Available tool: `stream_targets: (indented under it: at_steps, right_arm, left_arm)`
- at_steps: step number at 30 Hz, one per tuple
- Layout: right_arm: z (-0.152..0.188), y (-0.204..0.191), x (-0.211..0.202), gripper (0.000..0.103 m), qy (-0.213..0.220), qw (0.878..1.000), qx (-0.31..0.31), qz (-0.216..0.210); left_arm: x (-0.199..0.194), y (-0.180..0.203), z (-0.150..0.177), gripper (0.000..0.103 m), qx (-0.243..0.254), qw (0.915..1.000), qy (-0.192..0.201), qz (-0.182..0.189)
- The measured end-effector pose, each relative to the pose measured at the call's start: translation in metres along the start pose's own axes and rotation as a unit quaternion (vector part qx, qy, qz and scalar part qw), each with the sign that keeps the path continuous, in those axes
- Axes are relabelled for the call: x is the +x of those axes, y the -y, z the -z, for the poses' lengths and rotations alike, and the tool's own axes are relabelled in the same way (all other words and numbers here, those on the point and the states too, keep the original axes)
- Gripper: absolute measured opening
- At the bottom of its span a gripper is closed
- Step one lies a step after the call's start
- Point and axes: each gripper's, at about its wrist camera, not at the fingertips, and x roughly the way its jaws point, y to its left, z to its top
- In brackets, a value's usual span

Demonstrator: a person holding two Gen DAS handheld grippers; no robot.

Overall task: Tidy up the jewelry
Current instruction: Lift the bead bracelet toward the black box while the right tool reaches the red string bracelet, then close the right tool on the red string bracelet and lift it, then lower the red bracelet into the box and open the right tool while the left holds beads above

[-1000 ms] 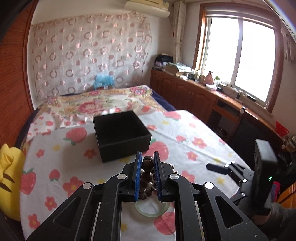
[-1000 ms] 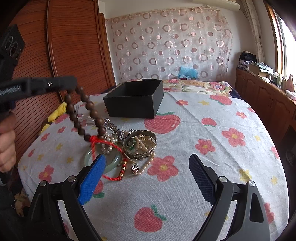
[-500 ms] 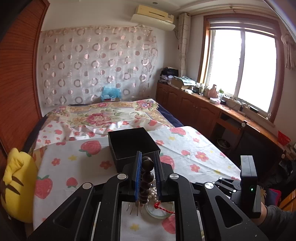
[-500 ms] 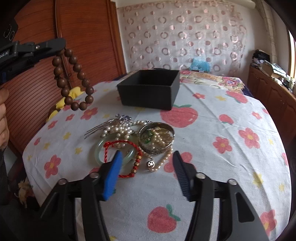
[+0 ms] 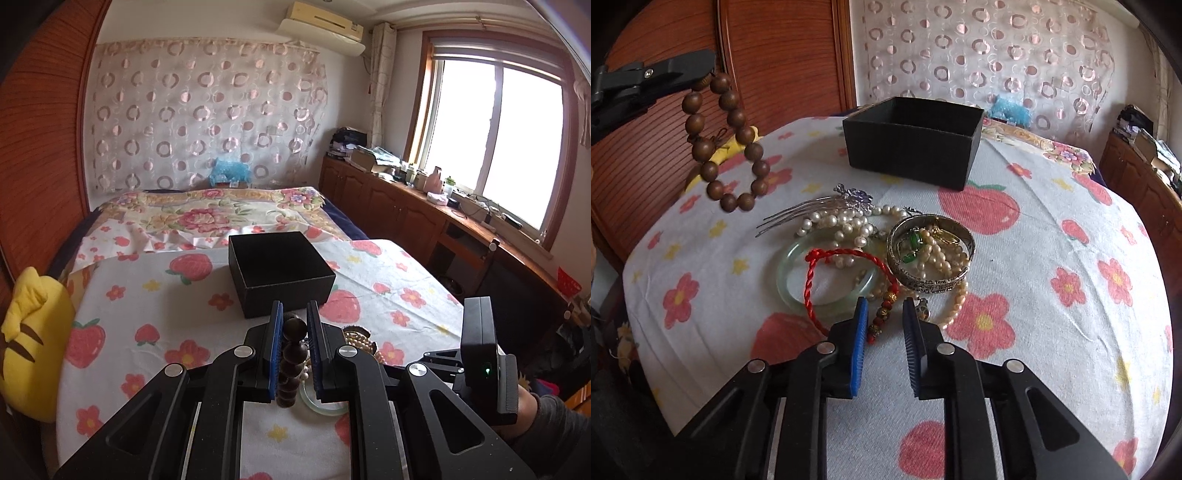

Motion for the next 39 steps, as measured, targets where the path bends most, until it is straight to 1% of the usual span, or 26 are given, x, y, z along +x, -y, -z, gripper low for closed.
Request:
stream_targets:
  at_steps: [2, 4, 9, 15, 19, 25, 30, 35, 39]
  right_arm:
    - [0.0, 0.0, 0.001, 0.008, -0.001, 1.0, -0.004, 0.002]
    - [-0.001, 0.0, 0.0, 0.008, 0.001, 1.0, -0.008, 0.003]
    - [-0.009, 0.004, -0.017, 0.008, 0.029, 1.0, -0.009, 0.002]
    - [-0.034, 0.018, -0.033, 0.008, 0.06, 0.998, -0.017, 0.017]
    - [-0.055, 0.032, -0.031, 0.008, 0.077, 0.996, -0.018, 0.029]
    - [-0.094, 0.059, -0.011, 0.008, 0.095, 0.995, -0.009, 0.041]
    - [-0.124, 0.076, 0.015, 0.008, 0.096, 0.995, 0.008, 0.032]
    - [-0.145, 0.079, 0.034, 0.008, 0.093, 0.996, 0.01, 0.017]
    - [-0.152, 0.075, 0.047, 0.009, 0.083, 0.996, 0.005, 0.006]
  left_arm:
    - [0.0, -0.001, 0.001, 0.012, 0.001, 1.0, 0.0, 0.0]
    - [0.0, -0.001, 0.001, 0.012, 0.001, 1.0, 0.0, -0.002]
    - [0.0, -0.002, -0.003, 0.012, 0.002, 1.0, 0.004, -0.005]
    - [0.002, -0.002, -0.016, 0.012, 0.009, 0.9998, 0.014, -0.008]
    - [0.007, -0.003, -0.025, 0.012, 0.014, 0.9997, 0.017, -0.009]
    - [0.017, -0.002, -0.039, 0.012, 0.026, 0.9994, 0.017, -0.016]
    - [0.03, -0.005, -0.053, 0.012, 0.029, 0.9992, 0.016, -0.021]
    - [0.043, -0.007, -0.068, 0.012, 0.036, 0.9988, 0.013, -0.031]
    - [0.052, -0.006, -0.08, 0.012, 0.039, 0.9986, 0.013, -0.034]
